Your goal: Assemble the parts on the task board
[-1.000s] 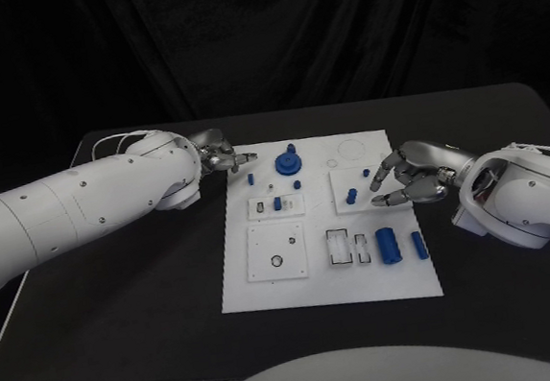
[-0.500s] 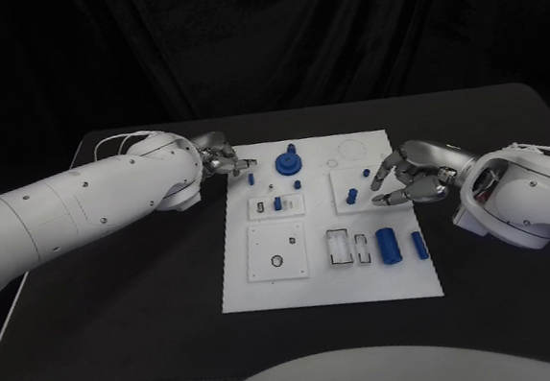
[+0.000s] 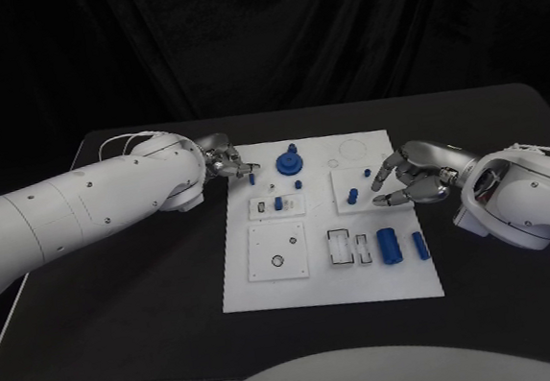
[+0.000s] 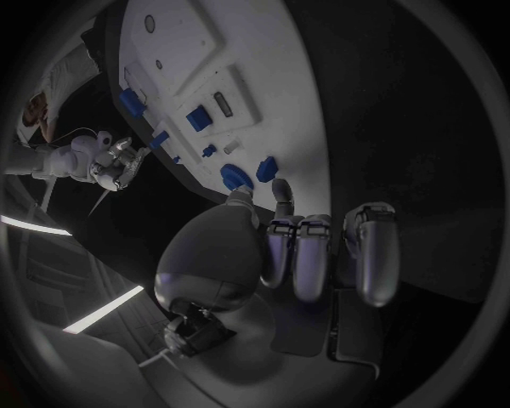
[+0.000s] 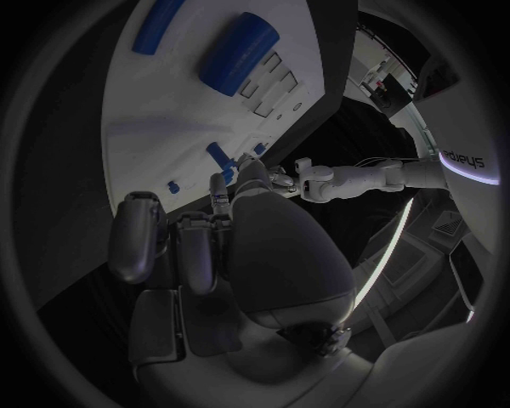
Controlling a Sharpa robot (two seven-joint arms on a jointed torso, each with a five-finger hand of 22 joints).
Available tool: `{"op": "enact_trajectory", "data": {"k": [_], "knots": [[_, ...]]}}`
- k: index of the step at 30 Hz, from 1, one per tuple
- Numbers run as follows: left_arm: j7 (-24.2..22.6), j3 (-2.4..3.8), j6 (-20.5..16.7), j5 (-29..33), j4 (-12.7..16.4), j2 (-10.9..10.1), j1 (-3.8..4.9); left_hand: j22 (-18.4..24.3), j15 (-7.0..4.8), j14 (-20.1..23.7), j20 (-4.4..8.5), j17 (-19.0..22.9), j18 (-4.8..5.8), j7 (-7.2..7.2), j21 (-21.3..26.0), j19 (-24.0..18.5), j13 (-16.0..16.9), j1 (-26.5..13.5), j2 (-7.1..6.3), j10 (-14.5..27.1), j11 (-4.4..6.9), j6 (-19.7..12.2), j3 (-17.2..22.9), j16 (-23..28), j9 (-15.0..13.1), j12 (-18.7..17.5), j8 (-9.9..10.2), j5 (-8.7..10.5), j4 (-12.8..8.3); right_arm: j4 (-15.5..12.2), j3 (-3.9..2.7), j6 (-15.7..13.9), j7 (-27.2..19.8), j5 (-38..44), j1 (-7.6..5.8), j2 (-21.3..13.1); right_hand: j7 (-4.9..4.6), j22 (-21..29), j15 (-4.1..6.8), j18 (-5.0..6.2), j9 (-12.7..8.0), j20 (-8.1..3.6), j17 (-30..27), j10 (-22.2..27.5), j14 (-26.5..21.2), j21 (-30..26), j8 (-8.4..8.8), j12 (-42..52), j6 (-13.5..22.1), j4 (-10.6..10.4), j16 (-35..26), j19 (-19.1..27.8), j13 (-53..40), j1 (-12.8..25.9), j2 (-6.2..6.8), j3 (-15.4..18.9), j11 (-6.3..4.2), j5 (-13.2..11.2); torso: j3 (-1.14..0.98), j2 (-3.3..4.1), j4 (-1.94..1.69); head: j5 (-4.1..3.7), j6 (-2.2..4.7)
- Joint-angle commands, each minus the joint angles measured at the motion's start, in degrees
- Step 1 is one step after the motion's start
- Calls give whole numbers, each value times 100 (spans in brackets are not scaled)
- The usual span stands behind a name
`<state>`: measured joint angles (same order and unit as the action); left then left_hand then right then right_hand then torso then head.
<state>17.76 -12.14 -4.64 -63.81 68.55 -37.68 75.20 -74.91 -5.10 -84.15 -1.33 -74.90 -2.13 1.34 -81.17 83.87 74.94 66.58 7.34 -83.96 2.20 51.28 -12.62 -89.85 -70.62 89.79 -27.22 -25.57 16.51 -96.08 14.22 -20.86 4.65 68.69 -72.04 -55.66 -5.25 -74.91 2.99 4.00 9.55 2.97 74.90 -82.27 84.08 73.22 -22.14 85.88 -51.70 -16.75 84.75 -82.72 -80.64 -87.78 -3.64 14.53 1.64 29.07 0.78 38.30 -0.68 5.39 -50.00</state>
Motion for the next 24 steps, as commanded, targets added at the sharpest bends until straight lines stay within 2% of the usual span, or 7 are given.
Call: {"op": "enact_trajectory", "data": {"k": [1,24], "knots": [[-84,5,78,4,4,20,-13,-1213,7,-585,-11,-1510,-11,19,36,150,1506,53,13,-604,10,-34,23,-15,9,21,32,-19,-16,-17,-2,-46,-16,36,16,-10,9,-880,33,0,-9,0,599,-127,398,4,30,-26,-38,11,7,-30,243,-81,-128,29,-112,39,1,6,-4,-3,0],[-28,5,202,4,-63,126,-62,-1190,22,-585,-26,-1510,-28,31,112,109,1506,203,17,-604,-4,-61,88,-15,24,21,134,-249,-19,-40,-2,-12,20,36,16,-31,10,-874,35,4,-14,-1,594,-122,396,-14,32,-30,-35,15,4,-24,252,-86,-128,30,-113,69,1,2,0,-28,0]]}}
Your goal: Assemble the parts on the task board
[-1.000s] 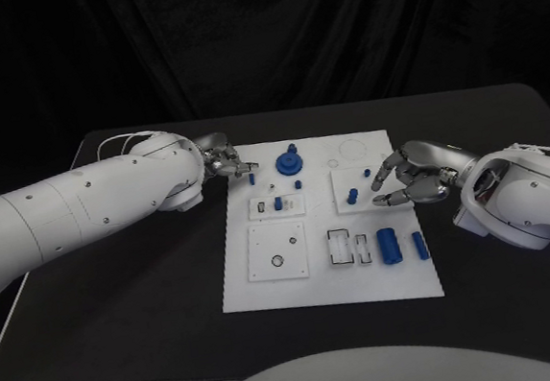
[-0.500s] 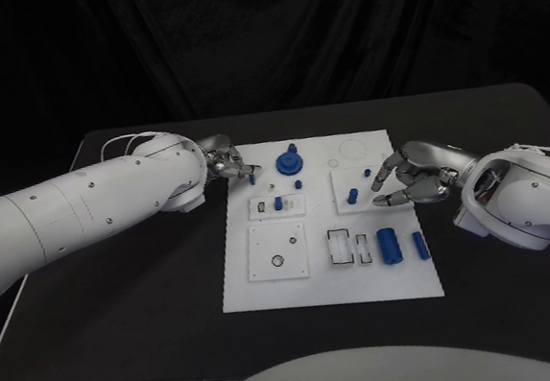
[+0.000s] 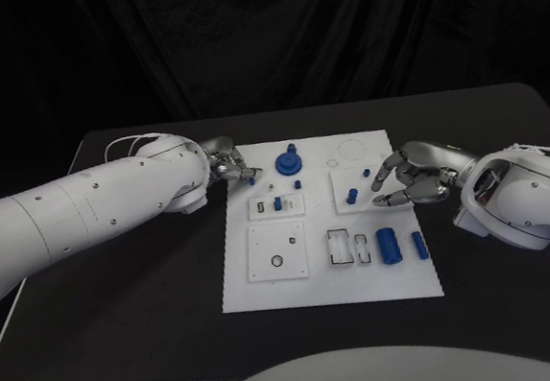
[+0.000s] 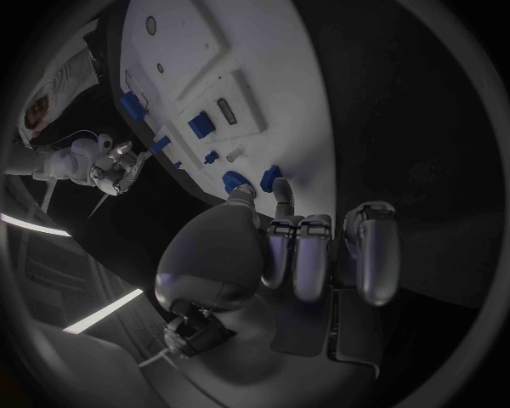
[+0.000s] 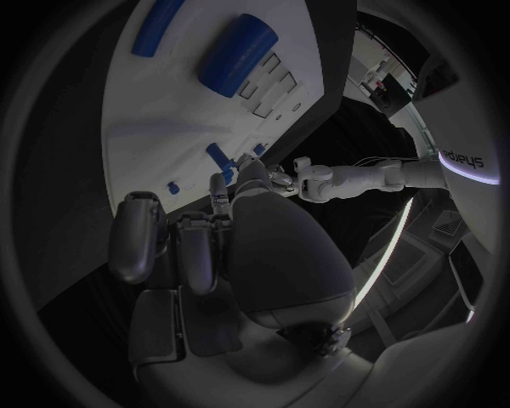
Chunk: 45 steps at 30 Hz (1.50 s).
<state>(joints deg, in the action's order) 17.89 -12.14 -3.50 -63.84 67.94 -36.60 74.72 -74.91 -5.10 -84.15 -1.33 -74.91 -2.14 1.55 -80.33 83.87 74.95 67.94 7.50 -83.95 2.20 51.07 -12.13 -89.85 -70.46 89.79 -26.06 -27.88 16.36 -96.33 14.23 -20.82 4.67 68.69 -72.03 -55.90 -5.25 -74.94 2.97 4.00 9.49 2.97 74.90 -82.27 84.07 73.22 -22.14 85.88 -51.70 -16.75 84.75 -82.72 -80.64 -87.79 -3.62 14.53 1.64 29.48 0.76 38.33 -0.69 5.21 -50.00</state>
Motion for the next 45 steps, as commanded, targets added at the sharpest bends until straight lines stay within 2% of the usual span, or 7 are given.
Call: {"op": "enact_trajectory", "data": {"k": [1,17,25,29,37,41,45], "knots": [[-40,5,90,7,-3,19,-17,-1190,22,-585,-26,-1509,-27,10,28,109,1505,67,1,-605,-3,-40,39,-15,9,21,18,-18,-4,-14,-2,-16,18,36,14,-7,11,-870,36,4,-8,-1,594,-122,397,-14,32,-29,-35,15,4,-24,252,-85,-129,30,-113,28,2,0,1,-12,0],[-40,5,95,7,-10,21,-44,-1176,18,-585,-26,-1509,-39,-1,79,83,1505,317,-42,-605,6,-38,231,-15,4,21,132,-520,-6,1,-2,-2,26,36,14,10,11,-870,36,4,-8,-1,594,-122,397,-14,32,-29,-35,15,4,-24,252,-85,-129,30,-113,28,4,0,3,0,0],[-86,5,45,8,-5,12,-51,-1174,3,-585,-11,-1509,-40,-16,90,79,1505,489,-127,-605,20,-37,611,-15,-23,21,205,-1059,19,6,-2,5,28,36,15,15,11,-868,37,6,-13,-2,584,-119,395,-24,33,-31,-35,17,-2,-22,256,-90,-130,29,-114,46,5,0,0,2,0],[-99,5,54,8,-3,9,-53,-1173,-2,-585,-6,-1509,-41,-15,96,76,1505,522,-255,-605,24,-41,1016,-15,-60,21,239,-1426,27,8,-2,6,38,36,15,19,11,-868,37,6,-13,-2,584,-119,395,-24,33,-31,-35,17,-2,-22,256,-90,-130,29,-114,46,4,1,2,6,0],[-108,5,77,8,7,-5,-58,-1181,-5,-585,12,-1509,-39,-20,74,86,1505,372,-614,-605,22,38,1978,-15,-175,21,227,-1870,48,12,-2,22,59,36,15,26,12,-866,38,7,-16,-3,582,-120,394,-31,34,-31,-33,17,-4,-20,256,-96,-139,25,-114,58,3,-3,1,12,0],[-117,5,-18,8,51,-44,-60,-1184,-25,-585,18,-1509,-33,-39,59,93,1505,285,-878,-605,51,154,2707,-15,-248,21,200,-1837,-4,15,-2,36,76,36,17,26,12,-866,38,7,-16,-3,582,-120,394,-31,34,-31,-33,17,-4,-20,256,-96,-139,25,-114,58,2,-4,3,13,0],[-107,5,-155,8,169,-138,-61,-1184,-39,-585,28,-1509,-33,-55,57,95,1505,256,-992,-605,66,250,2955,-15,-240,21,220,-1778,-54,15,-2,47,88,36,20,20,12,-865,38,8,-19,-4,572,-116,392,-35,35,-34,-32,18,-9,-19,262,-102,-147,19,-115,68,2,-2,1,9,0]]}}
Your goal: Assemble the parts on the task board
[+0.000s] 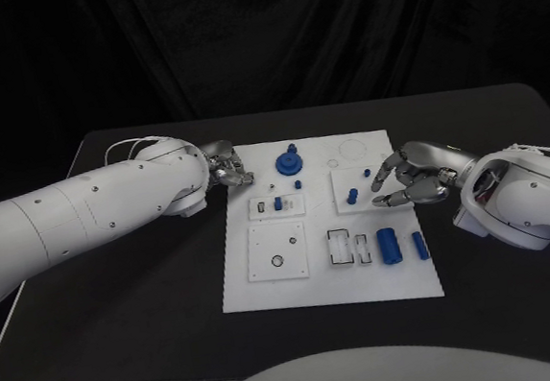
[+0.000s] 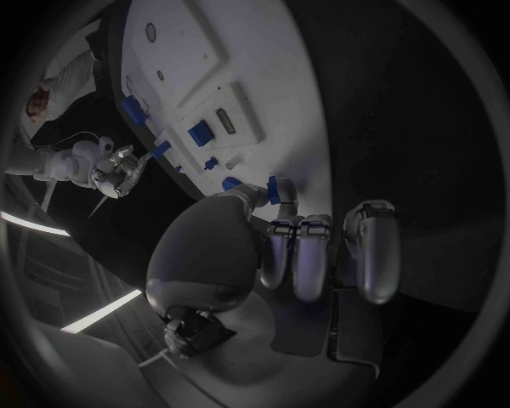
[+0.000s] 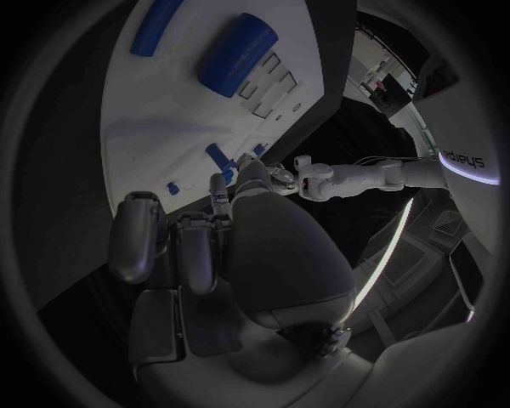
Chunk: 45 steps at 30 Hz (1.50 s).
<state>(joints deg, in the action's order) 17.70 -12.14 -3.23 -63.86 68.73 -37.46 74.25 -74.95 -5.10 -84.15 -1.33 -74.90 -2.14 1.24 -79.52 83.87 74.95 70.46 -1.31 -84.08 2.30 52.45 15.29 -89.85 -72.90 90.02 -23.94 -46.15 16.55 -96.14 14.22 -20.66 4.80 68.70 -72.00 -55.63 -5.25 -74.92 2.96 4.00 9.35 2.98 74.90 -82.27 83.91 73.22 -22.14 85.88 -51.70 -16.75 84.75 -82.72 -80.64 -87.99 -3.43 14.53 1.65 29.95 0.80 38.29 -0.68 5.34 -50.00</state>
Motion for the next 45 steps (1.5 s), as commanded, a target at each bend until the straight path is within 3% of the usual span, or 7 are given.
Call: {"op": "enact_trajectory", "data": {"k": [1,4,8,18,21,26,45], "knots": [[-88,5,-204,10,119,-73,-14,-1180,-41,-585,30,-1510,-33,-26,-24,95,1505,-2,-132,-592,57,126,247,-15,7,-2,14,66,-82,-3,-2,32,77,36,18,-9,12,-868,40,8,-6,-4,572,-116,409,-35,35,-33,-32,18,-9,-19,261,-82,-166,20,-115,20,-1,2,0,-3,0],[-88,5,-297,33,285,-198,-14,-1177,-51,-585,39,-1510,-34,-35,-16,93,1505,-31,-230,-592,65,187,379,-15,32,-2,53,183,-138,-2,-2,36,84,36,22,-14,12,-868,40,8,-6,-4,572,-116,409,-35,35,-33,-32,18,-9,-19,261,-82,-166,20,-115,20,-2,2,1,2,0],[-85,6,-426,461,582,-416,-12,-1161,-56,-585,48,-1510,-45,-46,37,70,1505,-98,-329,-592,73,289,515,-15,104,-2,167,977,-259,3,-2,40,94,36,31,-17,12,-864,40,11,-7,-4,568,-111,408,-48,35,-37,-33,19,-12,-14,270,-87,-171,16,-115,27,-2,2,3,5,0],[-184,5,-722,903,1322,-971,-9,-1150,-57,-585,49,-1510,-53,-45,72,54,1505,-105,-340,-592,70,305,522,-15,122,-2,198,1085,-293,12,-2,41,114,36,49,-27,15,-865,41,11,-9,-5,575,-109,409,-48,32,-38,-38,21,-8,-15,273,-98,-180,9,-116,36,-2,-1,-4,-1,0],[-216,5,-790,939,1513,-1110,-9,-1138,-54,-585,43,-1510,-61,-48,113,35,1505,-175,-304,-592,69,360,472,-15,164,-2,252,1691,-285,12,-2,40,121,36,52,-30,15,-865,41,11,-9,-5,575,-109,409,-48,32,-38,-38,21,-8,-15,273,-98,-180,9,-116,36,-1,-1,-3,-9,0],[-299,5,-884,966,1703,-1237,-10,-1125,-45,-585,37,-1510,-71,-37,163,12,1505,-177,-253,-592,58,395,426,-15,235,-2,342,2161,-311,7,-1,40,131,36,57,-34,17,-866,42,11,-10,-6,569,-108,408,-48,29,-39,-43,24,-12,-16,274,-107,-184,4,-118,44,-4,-2,-7,-4,0],[-603,4,-1282,377,1769,-1170,-242,-1098,-34,-585,28,-1510,-91,-27,257,-35,1505,-110,-189,-592,47,426,372,-15,266,-2,395,2544,-360,-49,-1,14,141,36,63,-74,19,-865,43,11,-12,-7,569,-108,408,-52,26,-39,-49,25,-12,-15,273,-120,-189,-2,-120,60,7,23,-5,-6,0]]}}
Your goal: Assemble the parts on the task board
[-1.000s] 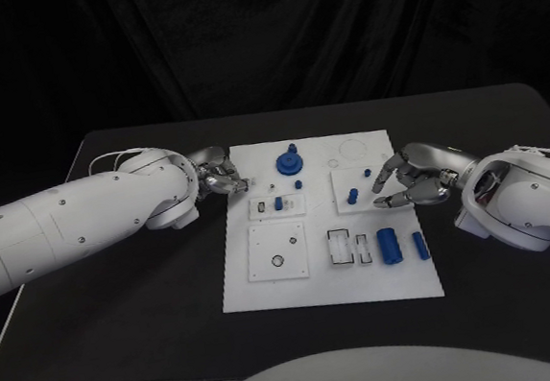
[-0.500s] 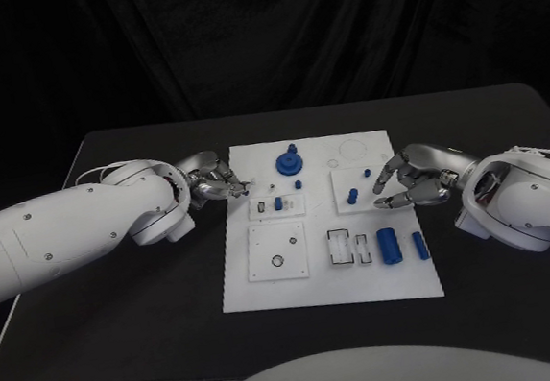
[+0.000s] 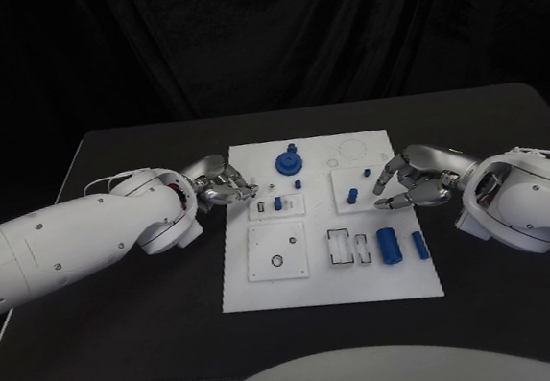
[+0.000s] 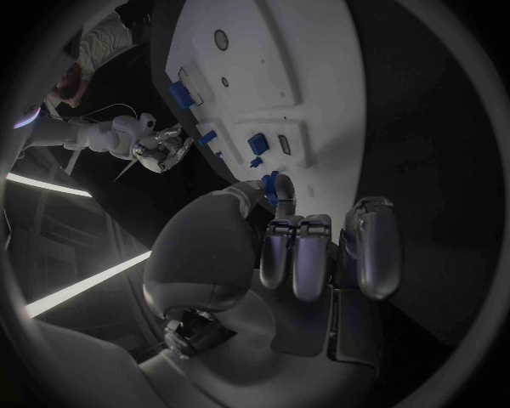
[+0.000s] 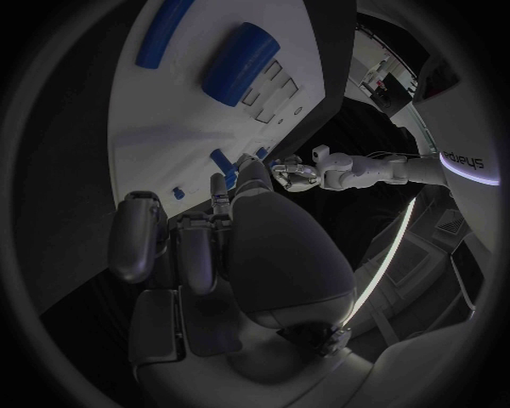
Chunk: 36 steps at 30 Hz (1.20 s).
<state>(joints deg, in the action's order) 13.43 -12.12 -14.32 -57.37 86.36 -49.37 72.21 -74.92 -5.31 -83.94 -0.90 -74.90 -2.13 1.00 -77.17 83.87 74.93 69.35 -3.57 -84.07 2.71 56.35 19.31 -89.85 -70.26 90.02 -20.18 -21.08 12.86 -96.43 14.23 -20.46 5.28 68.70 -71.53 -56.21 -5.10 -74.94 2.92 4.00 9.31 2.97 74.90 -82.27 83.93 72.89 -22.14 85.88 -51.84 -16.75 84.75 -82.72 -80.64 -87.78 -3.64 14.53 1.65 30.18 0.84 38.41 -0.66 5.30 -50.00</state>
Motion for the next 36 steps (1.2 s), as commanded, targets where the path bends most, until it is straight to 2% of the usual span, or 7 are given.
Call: {"op": "enact_trajectory", "data": {"k": [1,6,11,17,28,36], "knots": [[-171,3,-177,-288,3,25,-60,-1101,-13,-606,-15,-1510,-92,-3,23,-35,1507,1,37,-593,6,36,-30,-15,2,-2,19,37,9,-23,-2,-7,93,36,16,-19,4,-863,47,11,-8,-7,569,-108,406,-20,26,-39,-34,25,-12,-15,272,-141,-168,-2,-120,37,2,8,-7,-1,0],[-164,4,-238,-341,-5,45,-187,-1095,-12,-606,-16,-1510,-96,-1,43,-45,1507,-12,60,-593,5,40,-34,-15,3,-2,20,30,28,-33,-2,-12,92,36,19,-35,4,-863,47,11,-9,-7,572,-108,406,-19,26,-39,-34,24,-10,-16,273,-144,-170,-4,-121,45,-6,4,3,8,0],[-141,4,-205,-355,-31,92,-252,-1093,-10,-606,-17,-1510,-98,0,51,-49,1507,-16,74,-593,4,34,-38,-15,4,-2,27,-22,38,-38,-2,-9,90,36,25,-38,4,-863,47,11,-9,-7,572,-108,406,-19,26,-39,-34,24,-10,-16,273,-144,-170,-4,-121,45,-6,-1,6,8,0],[-105,4,-152,-360,-44,126,-282,-1089,-10,-606,-18,-1510,-101,4,63,-54,1507,-34,83,-593,2,33,-49,-15,4,-2,30,-50,58,-41,-2,-10,89,36,30,-38,3,-863,48,11,-11,-8,569,-107,406,-21,27,-40,-33,23,-12,-15,274,-146,-172,-6,-121,55,-4,-6,-8,-14,0],[-37,4,-33,-361,-101,159,-303,-1080,-4,-606,-23,-1510,-108,13,96,-70,1507,-95,81,-593,-7,21,-101,-15,5,-2,44,-69,112,-23,-2,-7,83,36,40,-20,2,-863,48,11,-13,-8,568,-108,406,-24,27,-39,-33,20,-13,-15,272,-148,-174,-7,-120,71,-4,-10,2,-17,0],[54,4,126,-361,-146,193,-319,-1074,5,-606,-31,-1510,-111,23,116,-79,1507,-158,90,-593,-17,3,-175,-15,17,-2,72,36,170,-17,-2,-10,79,36,45,-20,2,-864,48,11,-14,-9,574,-113,407,-22,27,-36,-34,18,-9,-16,263,-146,-175,-7,-120,79,-5,-10,2,-25,0]]}}
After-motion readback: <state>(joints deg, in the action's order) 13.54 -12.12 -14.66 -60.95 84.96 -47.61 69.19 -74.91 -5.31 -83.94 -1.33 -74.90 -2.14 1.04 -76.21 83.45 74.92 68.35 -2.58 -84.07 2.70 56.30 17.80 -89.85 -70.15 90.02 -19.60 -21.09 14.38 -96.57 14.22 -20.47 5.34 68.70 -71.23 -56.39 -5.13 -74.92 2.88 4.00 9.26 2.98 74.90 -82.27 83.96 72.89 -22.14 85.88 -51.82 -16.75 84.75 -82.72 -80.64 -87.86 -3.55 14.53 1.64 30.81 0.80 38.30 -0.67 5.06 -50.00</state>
